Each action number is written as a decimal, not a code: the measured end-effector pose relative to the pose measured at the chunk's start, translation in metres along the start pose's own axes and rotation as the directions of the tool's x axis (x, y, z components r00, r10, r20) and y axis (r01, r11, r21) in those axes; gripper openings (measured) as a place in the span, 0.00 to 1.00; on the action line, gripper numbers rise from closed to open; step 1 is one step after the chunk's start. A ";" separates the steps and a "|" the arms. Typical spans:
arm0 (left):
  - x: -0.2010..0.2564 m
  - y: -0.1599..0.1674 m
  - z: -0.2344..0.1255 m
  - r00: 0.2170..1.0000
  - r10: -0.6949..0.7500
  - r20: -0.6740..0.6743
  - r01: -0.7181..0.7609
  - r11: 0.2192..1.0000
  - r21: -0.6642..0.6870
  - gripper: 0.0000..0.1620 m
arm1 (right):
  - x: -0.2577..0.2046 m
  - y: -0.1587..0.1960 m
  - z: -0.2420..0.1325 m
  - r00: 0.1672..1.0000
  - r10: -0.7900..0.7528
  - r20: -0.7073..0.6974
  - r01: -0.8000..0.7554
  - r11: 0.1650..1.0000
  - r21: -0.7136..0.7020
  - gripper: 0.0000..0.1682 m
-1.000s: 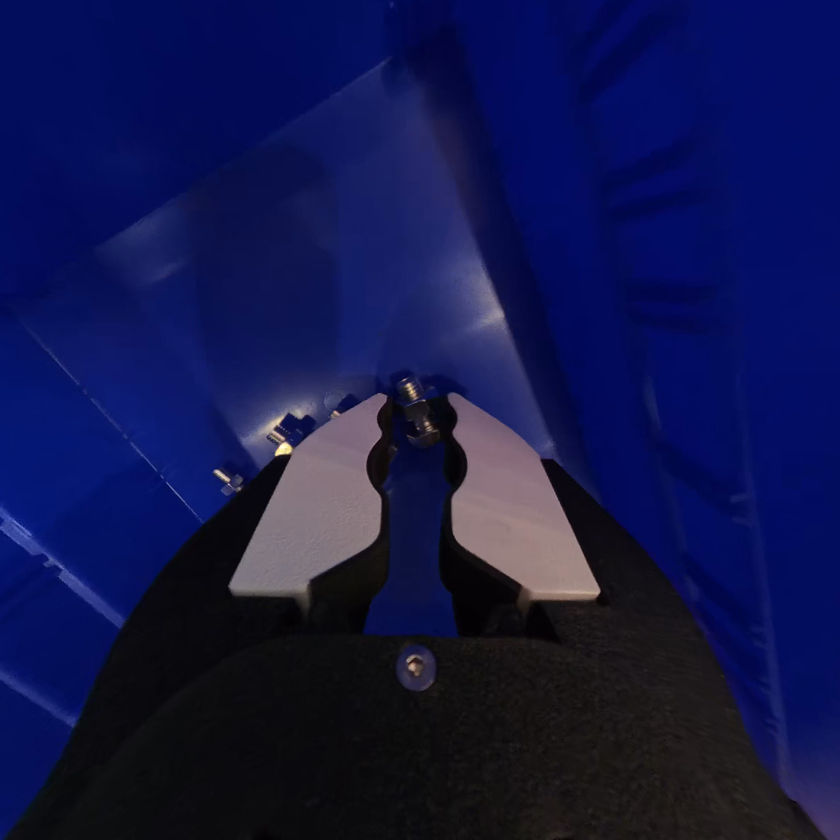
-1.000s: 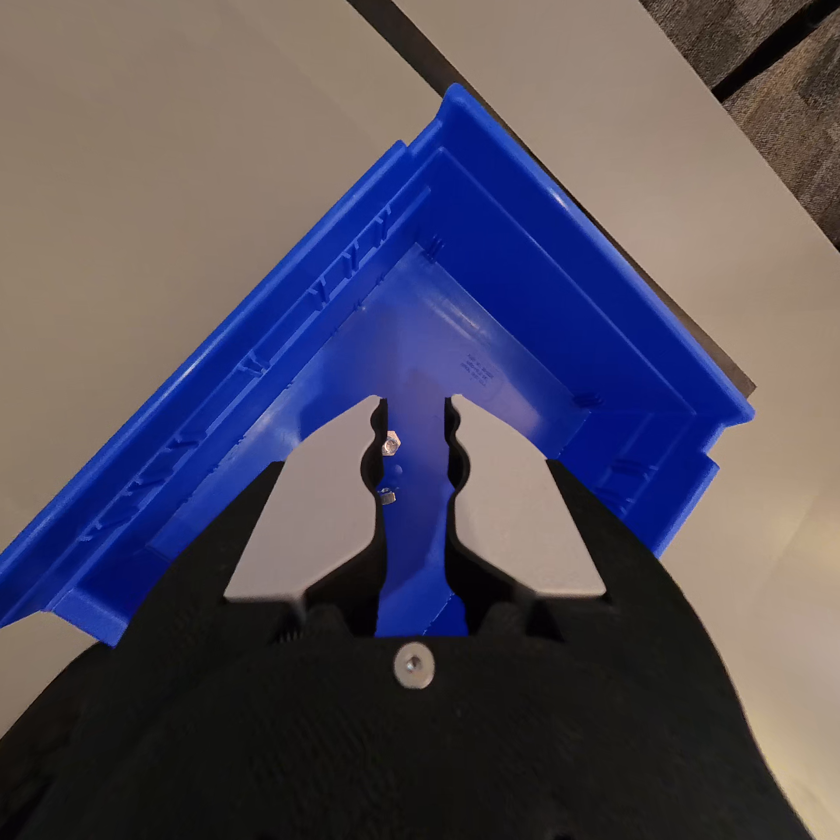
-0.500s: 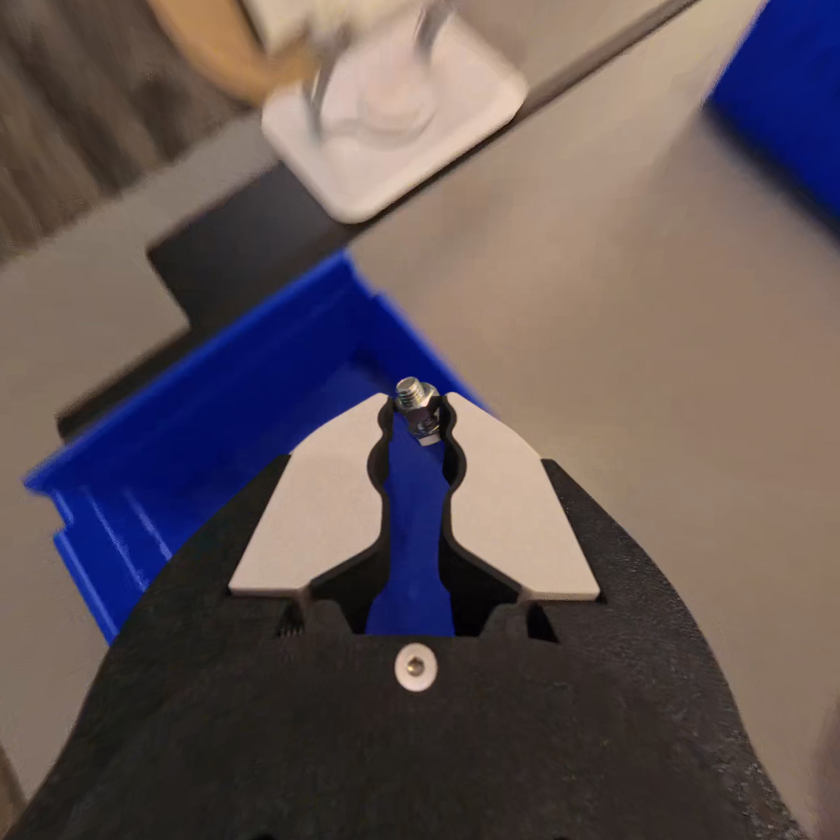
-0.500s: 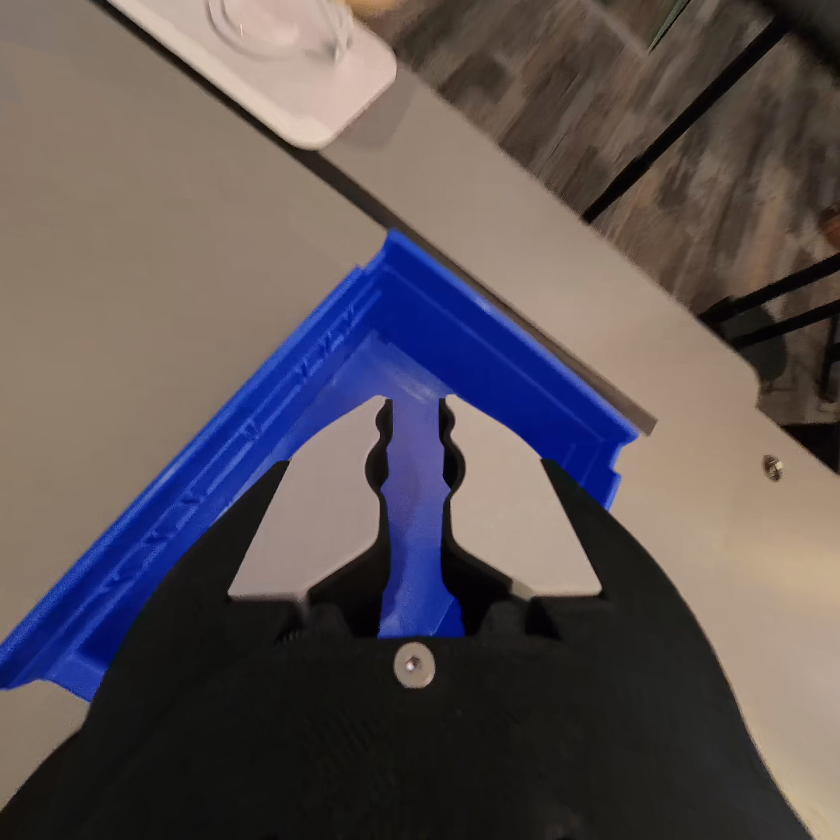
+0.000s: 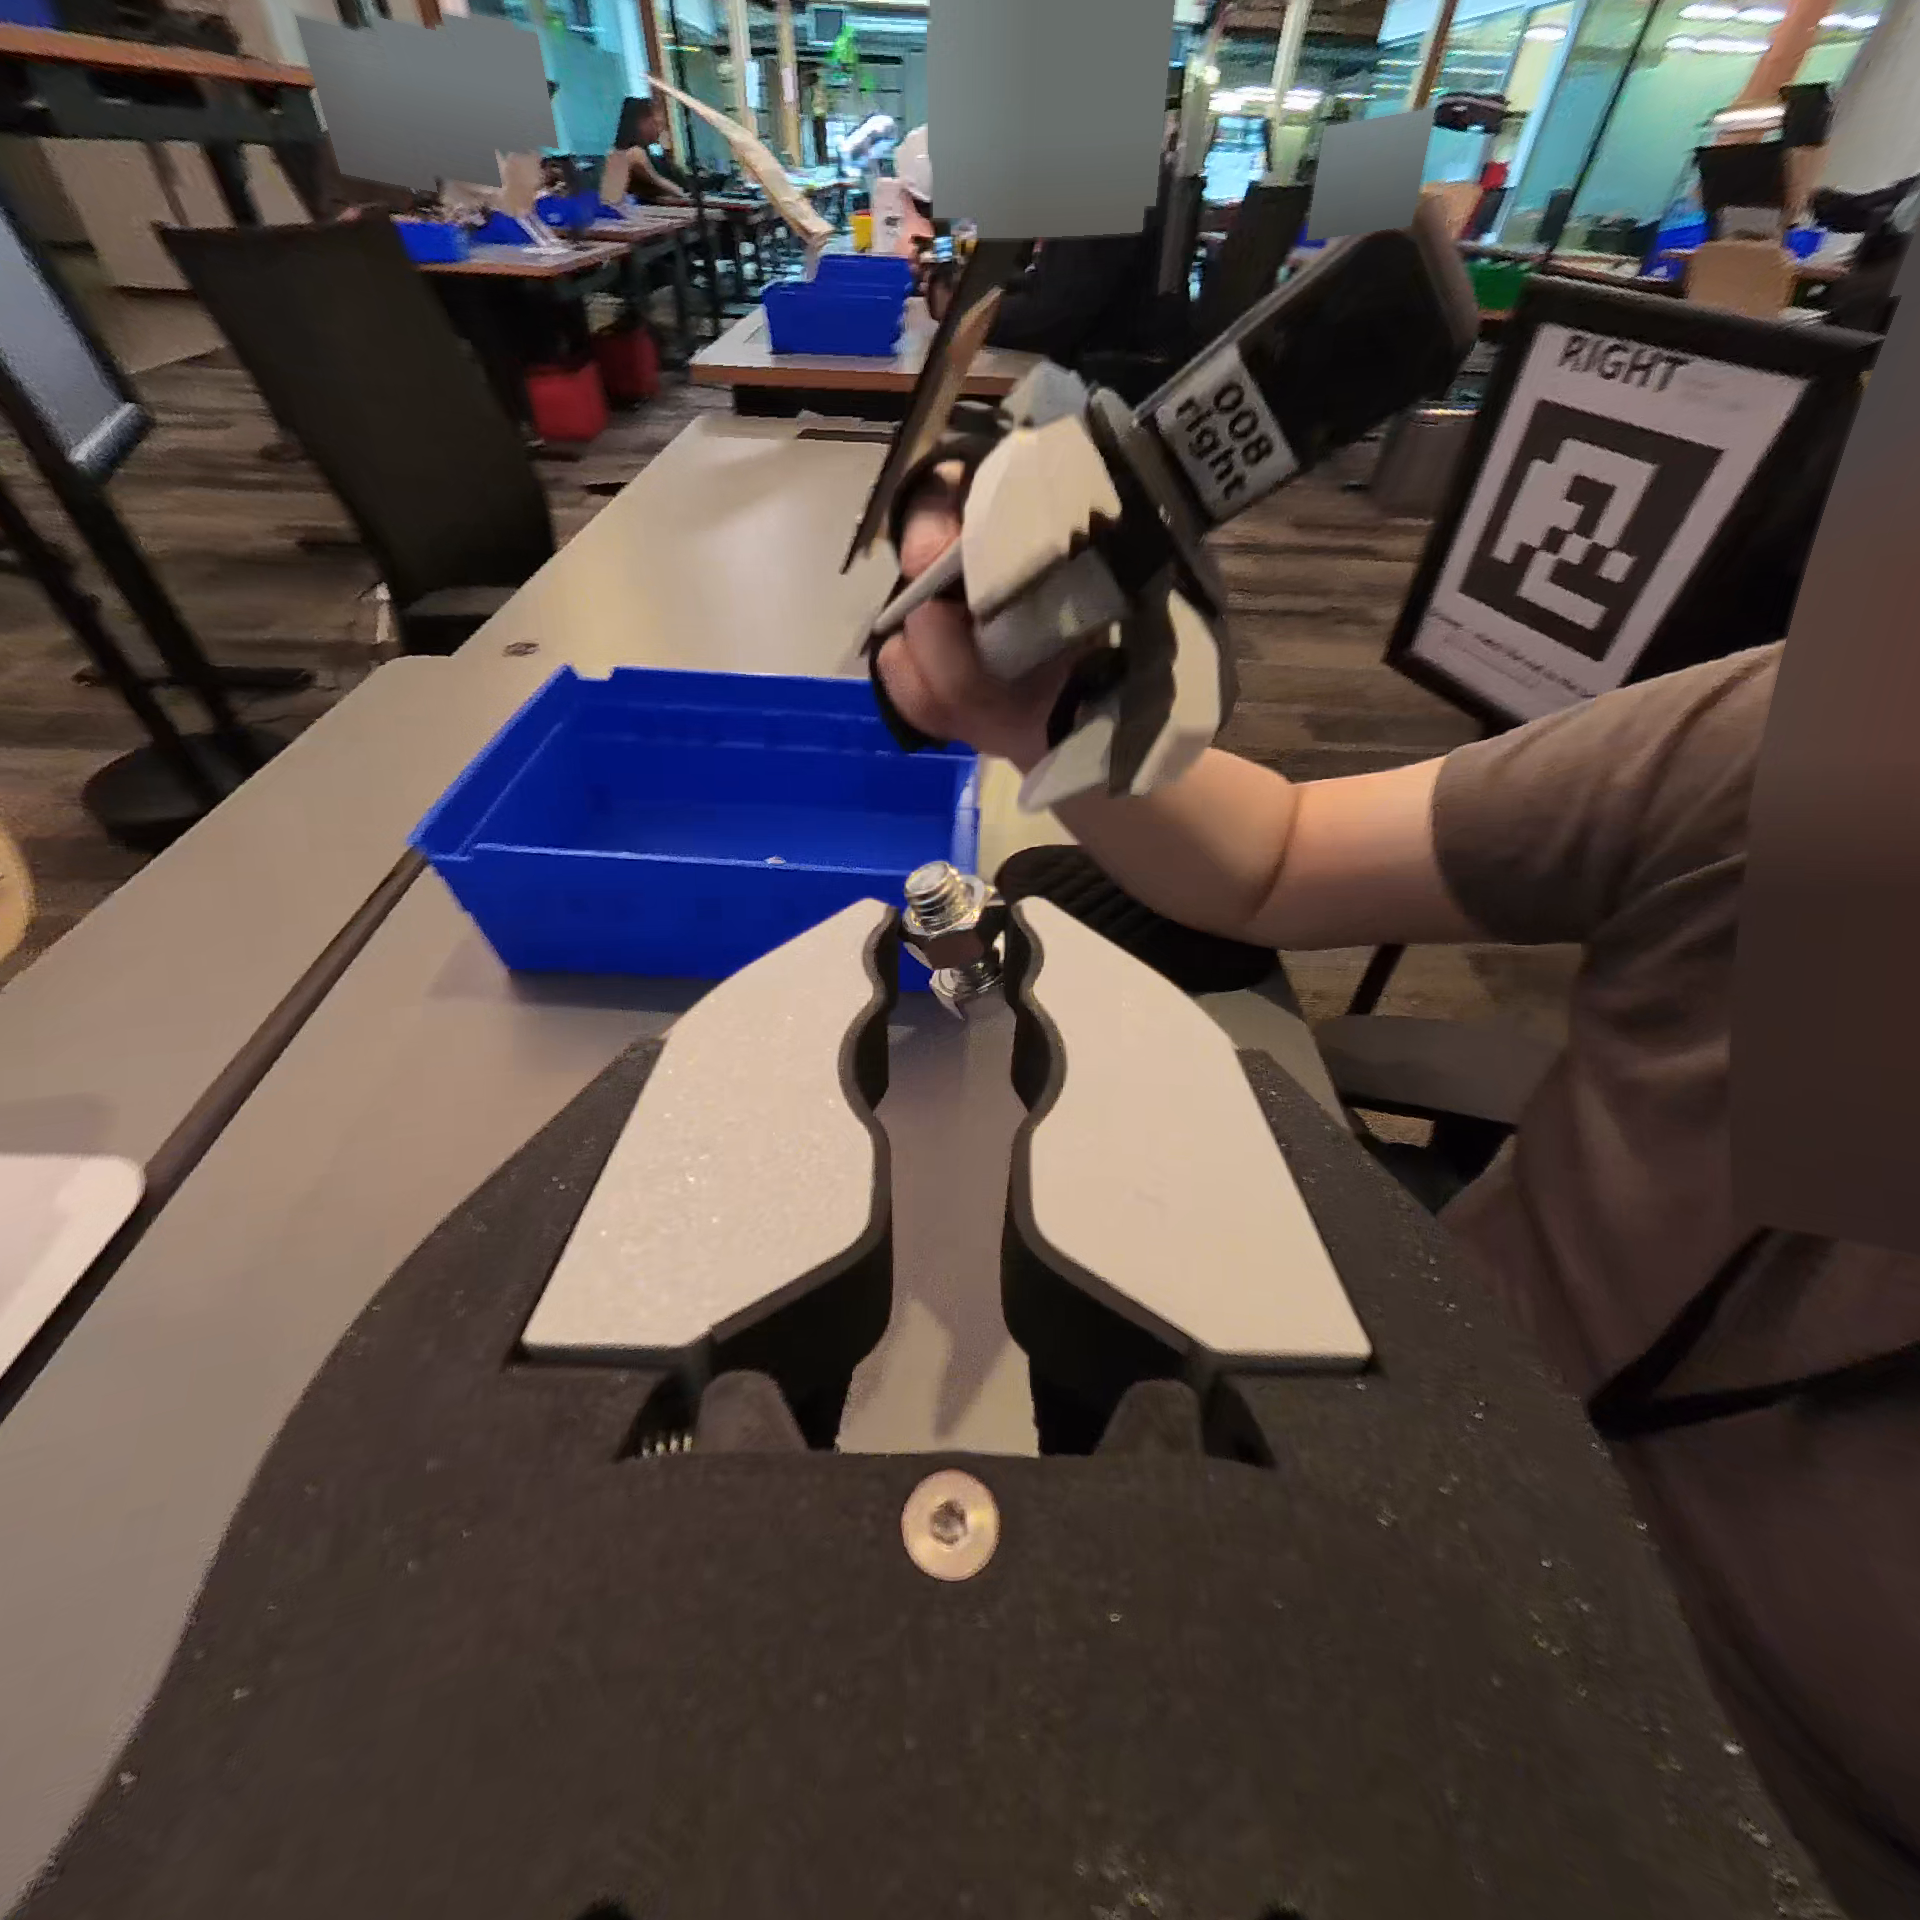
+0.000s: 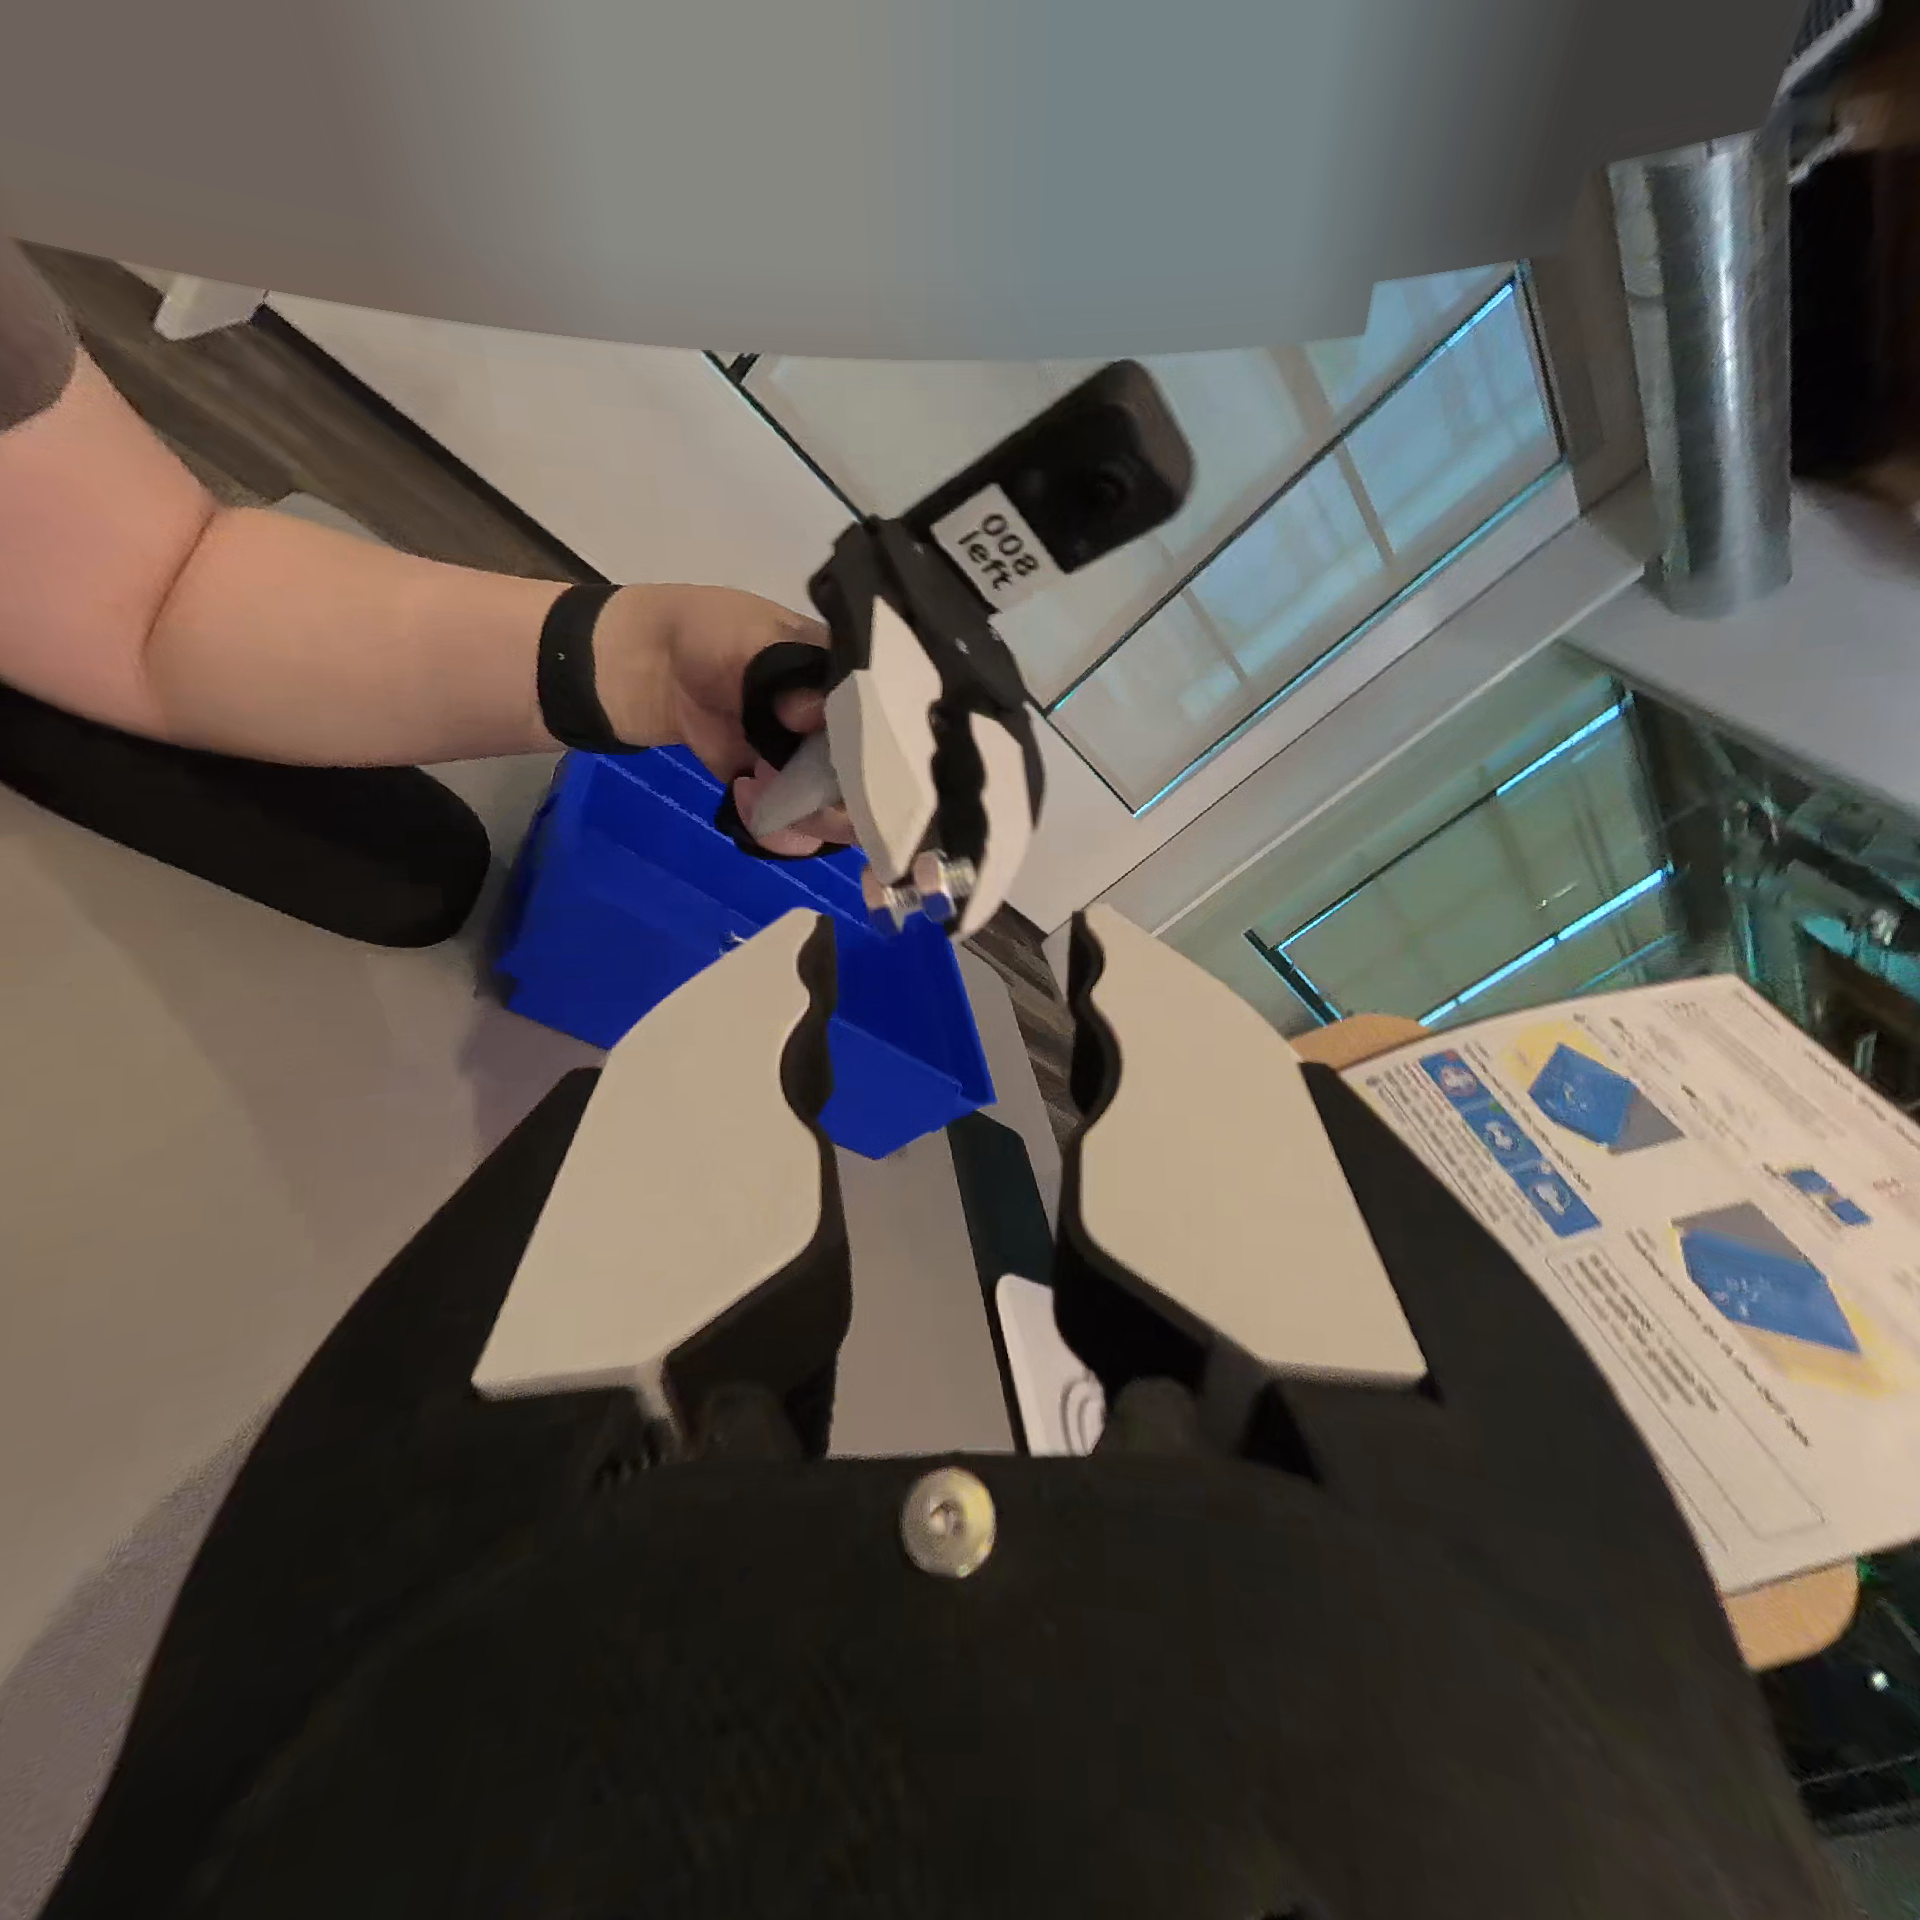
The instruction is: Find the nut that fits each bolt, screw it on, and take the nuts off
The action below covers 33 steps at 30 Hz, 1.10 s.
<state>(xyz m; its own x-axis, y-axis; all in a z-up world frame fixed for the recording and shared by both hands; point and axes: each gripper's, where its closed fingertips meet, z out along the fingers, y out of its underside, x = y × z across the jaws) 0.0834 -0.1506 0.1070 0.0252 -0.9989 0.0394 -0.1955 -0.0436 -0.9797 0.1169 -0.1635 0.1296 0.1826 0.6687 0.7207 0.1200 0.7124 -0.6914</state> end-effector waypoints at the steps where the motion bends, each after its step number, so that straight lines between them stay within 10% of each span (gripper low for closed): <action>1: 0.005 -0.001 0.004 1.000 0.002 -0.020 -0.002 1.000 0.001 0.11 | -0.007 -0.002 0.005 1.000 -0.022 0.006 0.022 1.000 0.002 0.26; 23: 0.028 0.002 0.023 0.979 -0.097 -0.180 0.101 0.995 0.015 0.16 | -0.026 0.009 0.027 0.963 -0.260 -0.074 0.255 0.964 -0.071 0.17; 33: 0.012 0.007 0.027 0.999 -0.028 -0.028 0.028 1.000 -0.012 0.20 | -0.011 0.017 0.028 0.824 -0.520 -0.223 0.465 0.847 -0.256 0.17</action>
<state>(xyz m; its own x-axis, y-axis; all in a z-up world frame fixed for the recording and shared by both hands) 0.1087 -0.1627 0.0949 0.0032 -0.9973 0.0728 -0.2065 -0.0719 -0.9758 0.0899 -0.1526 0.1112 0.3060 0.1333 0.9427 0.4369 0.8601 -0.2634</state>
